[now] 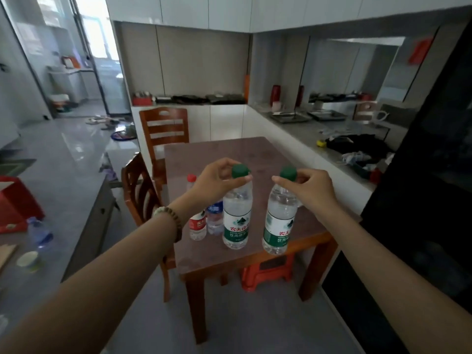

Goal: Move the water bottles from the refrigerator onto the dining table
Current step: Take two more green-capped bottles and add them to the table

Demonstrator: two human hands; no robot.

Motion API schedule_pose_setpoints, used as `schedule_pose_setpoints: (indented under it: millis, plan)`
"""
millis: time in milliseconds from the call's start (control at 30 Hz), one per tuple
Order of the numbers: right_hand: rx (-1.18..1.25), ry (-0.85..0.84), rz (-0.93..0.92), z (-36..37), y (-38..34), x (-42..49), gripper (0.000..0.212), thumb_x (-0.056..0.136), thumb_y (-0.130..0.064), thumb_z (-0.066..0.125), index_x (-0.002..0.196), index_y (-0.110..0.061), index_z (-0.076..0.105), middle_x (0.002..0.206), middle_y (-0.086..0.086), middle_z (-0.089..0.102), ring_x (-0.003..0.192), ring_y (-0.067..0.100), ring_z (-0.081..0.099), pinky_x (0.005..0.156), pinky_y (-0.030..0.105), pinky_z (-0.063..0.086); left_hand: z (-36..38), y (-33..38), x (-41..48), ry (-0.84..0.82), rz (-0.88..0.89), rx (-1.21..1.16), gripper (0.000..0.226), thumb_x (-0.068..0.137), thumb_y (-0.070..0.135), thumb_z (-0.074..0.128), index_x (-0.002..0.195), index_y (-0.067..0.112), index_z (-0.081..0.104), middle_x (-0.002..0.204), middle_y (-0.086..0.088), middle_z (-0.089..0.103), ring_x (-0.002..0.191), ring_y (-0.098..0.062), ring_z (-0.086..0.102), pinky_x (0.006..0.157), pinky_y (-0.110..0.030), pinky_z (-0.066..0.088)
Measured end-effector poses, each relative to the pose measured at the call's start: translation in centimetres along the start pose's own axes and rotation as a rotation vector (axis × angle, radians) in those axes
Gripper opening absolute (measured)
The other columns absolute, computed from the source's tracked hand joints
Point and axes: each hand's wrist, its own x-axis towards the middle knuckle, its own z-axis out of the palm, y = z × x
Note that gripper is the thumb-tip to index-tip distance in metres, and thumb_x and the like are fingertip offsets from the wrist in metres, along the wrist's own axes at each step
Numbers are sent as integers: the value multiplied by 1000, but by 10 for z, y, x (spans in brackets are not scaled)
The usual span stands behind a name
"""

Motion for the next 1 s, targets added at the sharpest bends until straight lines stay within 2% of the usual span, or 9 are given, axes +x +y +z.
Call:
schedule_pose_setpoints:
  millis: [67,167,233,333,433,500,600,733,1000]
  plan:
    - [-29,-15,19,14,17,27,25,67,-33,83,77,-14,71,51,-15,54,45,-2,48,44,10,34,-2,-19,27,-41,-33,-1,25,79,14,72,100,11,58,96,4,71,87,-4,69,76,-16,54]
    - [-67,-70,56,34,44,62,26,70,-28,82,81,-9,68,64,-3,61,58,8,53,53,22,43,-2,-47,66,-82,-54,63,23,80,13,71,98,13,58,97,5,70,85,0,69,74,-17,54]
    - [-77,-126,84,46,63,85,23,71,-23,80,79,-8,65,66,-1,60,61,11,53,58,27,44,-1,-65,93,-106,-45,124,23,78,16,73,96,16,58,100,2,70,91,-6,68,82,-25,54]
    - [-45,-231,112,65,88,116,15,73,-16,79,78,-10,66,69,0,61,66,14,55,61,26,45,3,-87,122,-115,-56,201,24,76,24,75,91,25,56,102,-1,69,99,-14,66,89,-35,54]
    - [-26,-326,114,81,108,143,12,74,-11,77,78,-6,67,67,2,60,63,13,54,53,17,44,7,-105,141,-103,-88,284,24,78,19,73,92,22,55,104,0,68,99,-12,65,86,-31,55]
    - [-2,-378,133,90,119,157,16,74,-16,78,77,-7,66,64,-1,58,57,9,52,45,12,40,9,-116,150,-88,-90,325,26,76,18,75,94,18,56,103,1,68,96,-9,65,82,-22,55]
    - [-10,-413,155,103,139,176,23,68,-30,82,71,-15,65,65,-1,61,59,11,56,54,23,44,10,-130,157,-86,-121,412,30,75,22,77,98,17,59,100,6,67,94,-7,64,76,-13,53]
    - [3,-423,203,115,160,188,26,66,-31,84,73,-15,64,69,5,63,58,16,57,52,28,46,13,-146,165,-106,-151,507,31,75,26,77,99,20,60,102,4,69,96,-11,64,88,-26,52]
    - [73,-423,329,134,183,199,25,69,-26,83,76,-12,63,71,8,62,52,18,57,58,34,55,11,-165,167,-91,-190,622,40,74,32,76,108,20,58,113,1,66,107,-14,61,90,-34,52]
